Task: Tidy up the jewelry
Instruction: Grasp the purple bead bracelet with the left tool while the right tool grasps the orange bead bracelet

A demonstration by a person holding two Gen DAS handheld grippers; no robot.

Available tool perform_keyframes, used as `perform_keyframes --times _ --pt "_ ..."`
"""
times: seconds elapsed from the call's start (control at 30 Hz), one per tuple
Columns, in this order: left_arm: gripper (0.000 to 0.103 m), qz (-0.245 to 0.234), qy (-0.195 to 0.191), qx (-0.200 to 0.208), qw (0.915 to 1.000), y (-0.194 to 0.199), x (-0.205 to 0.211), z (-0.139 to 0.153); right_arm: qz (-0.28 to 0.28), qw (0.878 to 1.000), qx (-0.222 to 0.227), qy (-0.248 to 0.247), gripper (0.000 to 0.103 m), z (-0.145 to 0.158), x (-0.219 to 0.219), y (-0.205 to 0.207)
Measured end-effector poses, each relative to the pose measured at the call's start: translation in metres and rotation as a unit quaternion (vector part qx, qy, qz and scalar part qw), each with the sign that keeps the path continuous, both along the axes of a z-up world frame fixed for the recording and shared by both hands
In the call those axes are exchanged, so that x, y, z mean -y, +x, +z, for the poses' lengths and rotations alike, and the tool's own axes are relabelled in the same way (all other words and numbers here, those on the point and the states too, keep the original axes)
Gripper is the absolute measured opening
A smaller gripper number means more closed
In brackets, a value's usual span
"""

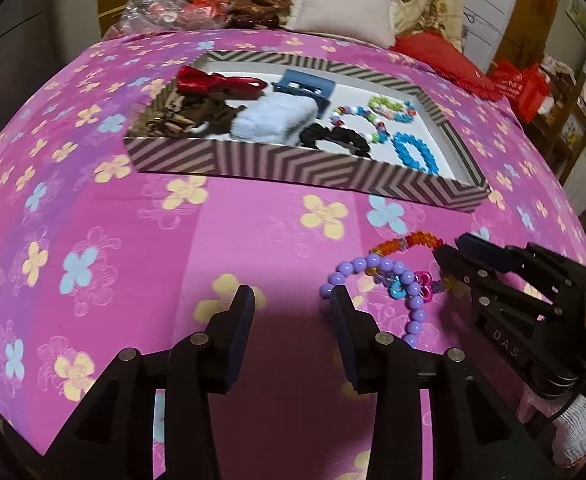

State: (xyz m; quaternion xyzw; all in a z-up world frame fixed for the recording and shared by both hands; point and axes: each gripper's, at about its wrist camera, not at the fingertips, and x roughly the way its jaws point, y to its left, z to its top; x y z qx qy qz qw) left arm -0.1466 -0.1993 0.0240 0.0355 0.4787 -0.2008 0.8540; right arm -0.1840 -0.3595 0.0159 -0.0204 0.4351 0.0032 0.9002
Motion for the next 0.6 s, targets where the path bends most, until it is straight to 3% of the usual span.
perform_keyframes --times 0.6 --pt "0.040 -0.007 0.036 0.008 0.9993 -0.001 0.018 -0.011 0.004 1.000 0.005 0.001 0.037 -0.002 0.002 0.002"
